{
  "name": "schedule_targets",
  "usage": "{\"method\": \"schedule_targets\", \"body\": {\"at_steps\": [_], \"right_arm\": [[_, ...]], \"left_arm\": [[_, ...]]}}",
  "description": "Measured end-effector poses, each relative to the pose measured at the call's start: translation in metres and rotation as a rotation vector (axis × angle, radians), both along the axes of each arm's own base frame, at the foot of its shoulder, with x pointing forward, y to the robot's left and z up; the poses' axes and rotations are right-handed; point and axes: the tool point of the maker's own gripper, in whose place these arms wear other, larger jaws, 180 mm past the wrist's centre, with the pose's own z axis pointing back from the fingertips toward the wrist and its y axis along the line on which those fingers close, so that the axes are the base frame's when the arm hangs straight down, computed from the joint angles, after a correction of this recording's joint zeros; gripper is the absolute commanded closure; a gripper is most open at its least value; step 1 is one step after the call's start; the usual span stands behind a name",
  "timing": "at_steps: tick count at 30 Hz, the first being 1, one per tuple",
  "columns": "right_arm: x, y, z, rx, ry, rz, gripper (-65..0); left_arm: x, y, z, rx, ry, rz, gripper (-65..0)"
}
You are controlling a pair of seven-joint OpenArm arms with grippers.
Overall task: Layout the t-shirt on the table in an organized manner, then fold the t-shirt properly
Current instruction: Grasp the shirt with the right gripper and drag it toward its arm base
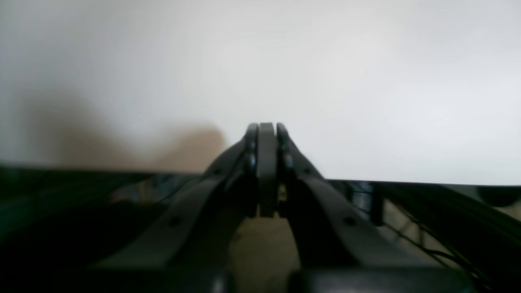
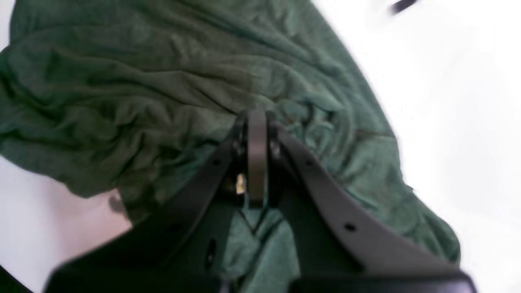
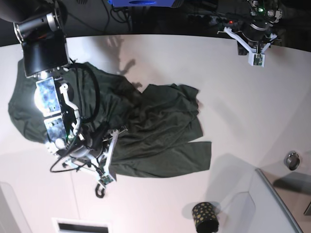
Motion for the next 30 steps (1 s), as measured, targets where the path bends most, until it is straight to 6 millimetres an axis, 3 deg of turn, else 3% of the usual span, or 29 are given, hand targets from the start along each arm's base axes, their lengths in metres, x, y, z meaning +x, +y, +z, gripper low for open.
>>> {"method": "schedule_targets", "body": {"at_steps": [3,6,9,11,14,16,18,20,25,30], "right_arm": [[-0.044,0.009,-0.006,-0.055,0.043,0.159,-0.2],[-0.082,0.025,-0.018,-0.032,0.073,0.276,-0.2],[-0.100,0.023,-0.031,-0.011,0.101,0.265,-0.2],[-0.107,0.013,-0.037,0.011,0.112,0.226,-0.2],[-0.114,-0.013,-0.046,-0.024,0.139,0.186,-0.2],[-0.118,-0.034,-0.051,-0.064,0.155,0.163,-0.2],[-0.122,-0.050,-0.054,-0.090,0.167,0.142,-0.2],[-0.124,-0.060,-0.056,-0.097,0.176,0.123,-0.2],[-0.125,-0.073,-0.056,-0.107,0.179,0.090,-0.2],[-0.126,-0.071,-0.057,-0.099,0.178,0.091,-0.2]], "left_arm": [[0.013,-0.007,0.000,0.004,-0.013,-0.019,0.0],[0.043,-0.037,0.000,-0.050,-0.065,-0.079,0.0],[0.068,-0.069,0.003,-0.105,-0.108,-0.146,0.0],[0.085,-0.080,0.008,-0.133,-0.147,-0.127,-2.1],[0.095,-0.085,0.007,-0.177,-0.169,-0.075,-29.0],[0.086,-0.077,-0.005,-0.176,-0.141,-0.020,-36.2],[0.072,-0.069,-0.024,-0.166,-0.073,0.007,-36.0],[0.071,-0.068,-0.035,-0.176,-0.046,0.022,-36.0],[0.099,-0.081,-0.036,-0.400,-0.121,0.132,-36.0],[0.104,-0.076,-0.043,-0.540,-0.148,0.230,-35.9]]}}
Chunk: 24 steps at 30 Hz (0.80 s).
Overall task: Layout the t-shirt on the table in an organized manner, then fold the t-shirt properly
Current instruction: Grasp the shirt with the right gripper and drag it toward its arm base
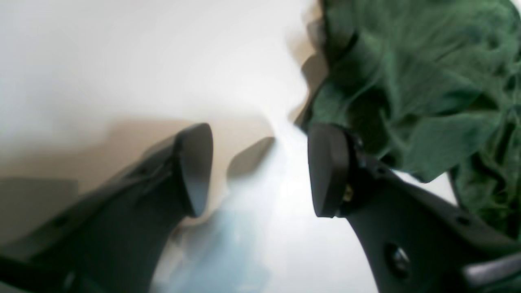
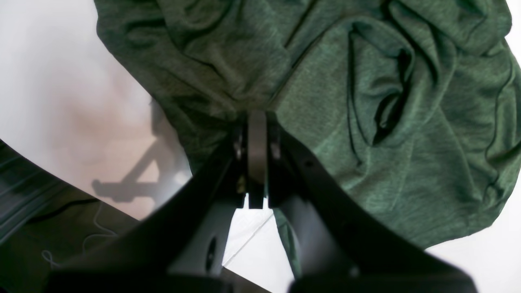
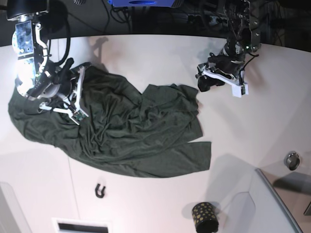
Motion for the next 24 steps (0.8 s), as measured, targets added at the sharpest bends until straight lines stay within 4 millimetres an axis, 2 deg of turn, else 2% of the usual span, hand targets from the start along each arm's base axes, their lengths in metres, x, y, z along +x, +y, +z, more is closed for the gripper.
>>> {"method": "schedule_targets", "body": {"at_steps": [2,7,12,17,19,24], "right_arm": [[-0.004,0.000,-0.002,-0.001,0.008,0.001,-0.2],[-0.006,0.000,-0.006,0.002,0.022,-0.002,-0.2],[-0.012,-0.003,-0.016,-0.006,0.057,-0.008,-0.2],[-0.012,-0.003,-0.016,-0.004,0.057,-0.008,-0.2],[-0.012,-0.003,-0.016,-0.004,0.057,-0.008,-0.2],[-0.012,-0.003,-0.016,-0.003,0.056,-0.008,-0.2]], "left_arm": [[0.007,-0.004,-0.001,-0.040,-0.018,0.025,-35.9],[0.009,-0.007,-0.005,-0.061,-0.043,0.036,-35.9],[0.012,-0.028,-0.005,-0.086,-0.054,-0.023,-35.9],[0.015,-0.031,-0.006,-0.092,-0.053,-0.035,-35.2],[0.016,-0.031,-0.008,-0.096,-0.052,-0.029,-29.6],[0.017,-0.028,-0.017,-0.107,-0.039,-0.009,-6.7]]}}
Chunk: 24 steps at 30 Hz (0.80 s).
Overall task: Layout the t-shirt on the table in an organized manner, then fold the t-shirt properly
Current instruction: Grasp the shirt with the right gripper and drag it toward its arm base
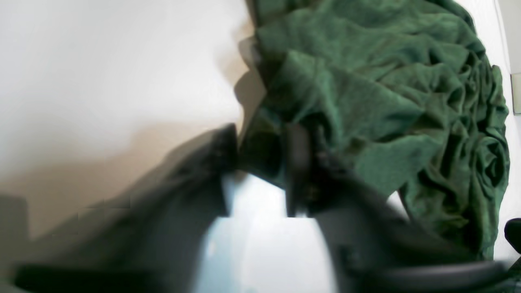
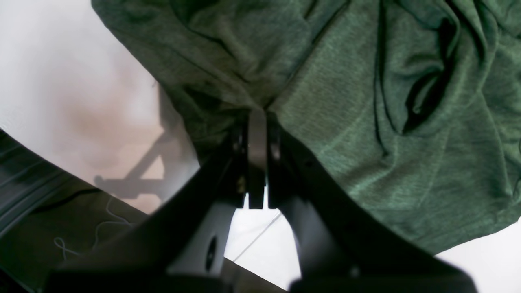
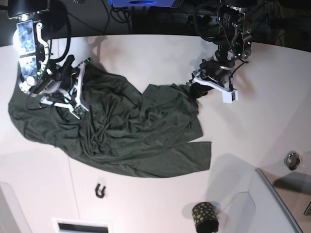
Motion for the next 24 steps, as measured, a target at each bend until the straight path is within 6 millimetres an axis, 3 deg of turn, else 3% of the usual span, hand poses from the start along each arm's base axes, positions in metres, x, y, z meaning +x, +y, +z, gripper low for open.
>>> {"method": "schedule_targets", "body": {"at_steps": [3,7,14,18,24], "right_arm": [[0.000,0.000,0.000,-0.002,0.001,0.000,-0.2],[0.000,0.000,0.000,-0.001,0.001,0.000,-0.2],[0.000,-0.009,0.000,-0.024,0.001,0.003,-0.2],[-0.002,-0.008,-0.004,-0.015,0.013,0.000,-0.2],[-0.011,-0.017,-0.031,-0.017,0.093,-0.027,0.0]], "left_arm": [[0.000,-0.001,-0.002,-0.007,0.007,0.002,-0.3],[-0.002,-0.004,0.001,-0.005,0.010,-0.014,0.0],[-0.045,0.009,0.026,0.098,0.034,-0.077,0.0],[-0.049,0.017,0.045,0.132,-0.001,-0.049,0.0],[-0.085,0.018,0.042,0.151,0.081,-0.030,0.0]]}}
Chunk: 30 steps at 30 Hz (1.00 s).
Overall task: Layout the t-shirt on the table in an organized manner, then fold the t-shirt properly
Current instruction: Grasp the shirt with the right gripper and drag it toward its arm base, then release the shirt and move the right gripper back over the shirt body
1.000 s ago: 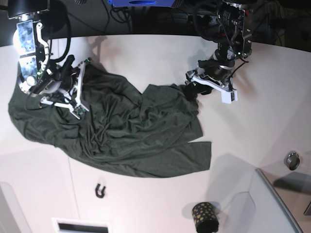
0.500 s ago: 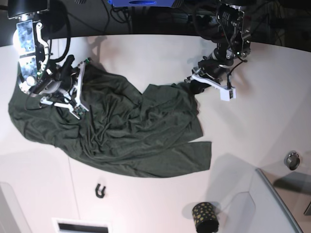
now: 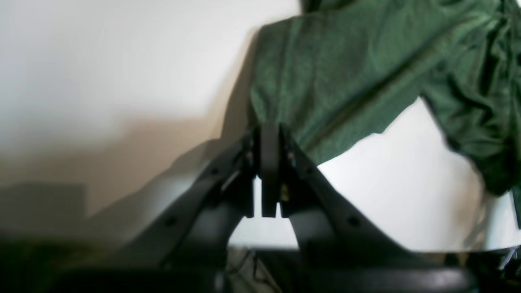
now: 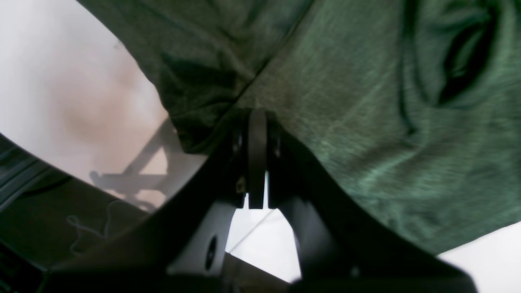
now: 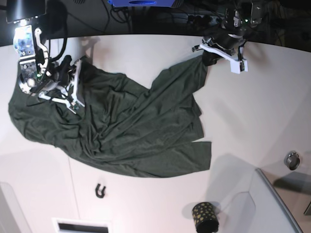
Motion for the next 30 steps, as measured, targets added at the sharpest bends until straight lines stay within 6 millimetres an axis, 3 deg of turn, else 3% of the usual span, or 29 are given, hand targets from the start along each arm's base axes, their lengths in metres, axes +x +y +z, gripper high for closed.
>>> {"method": "schedule_targets", "body": {"at_steps": [3,7,15,21,23,30], "right_arm": [[0.010,-0.006,-0.001,0.072,-0.061,-0.070,0.0],[0.011,-0.044,-0.015,0.073,-0.061,-0.204,0.0],[0.026,-0.089,-0.026,0.141,-0.096,-0.352,0.0],[0.002,-0.114,-0.026,0.061,-0.080,-0.335,0.0],[-0.013,-0.120,-0.027,0.043,-0.070,-0.322,0.0],[-0.035,-0.133,-0.021,-0.061,-0.004,-0.278,0.0]], "left_arm": [[-0.002,0.009,0.015,0.034,-0.033,-0.020,0.0],[-0.019,0.017,0.012,0.056,0.008,-0.036,0.0],[-0.025,0.023,0.024,0.084,0.000,-0.064,0.0],[-0.025,0.037,0.031,0.132,-0.004,-0.077,0.0],[-0.029,0.037,0.029,0.135,0.010,-0.086,0.0],[-0.041,0.028,0.019,0.107,0.104,-0.119,0.0]]}}
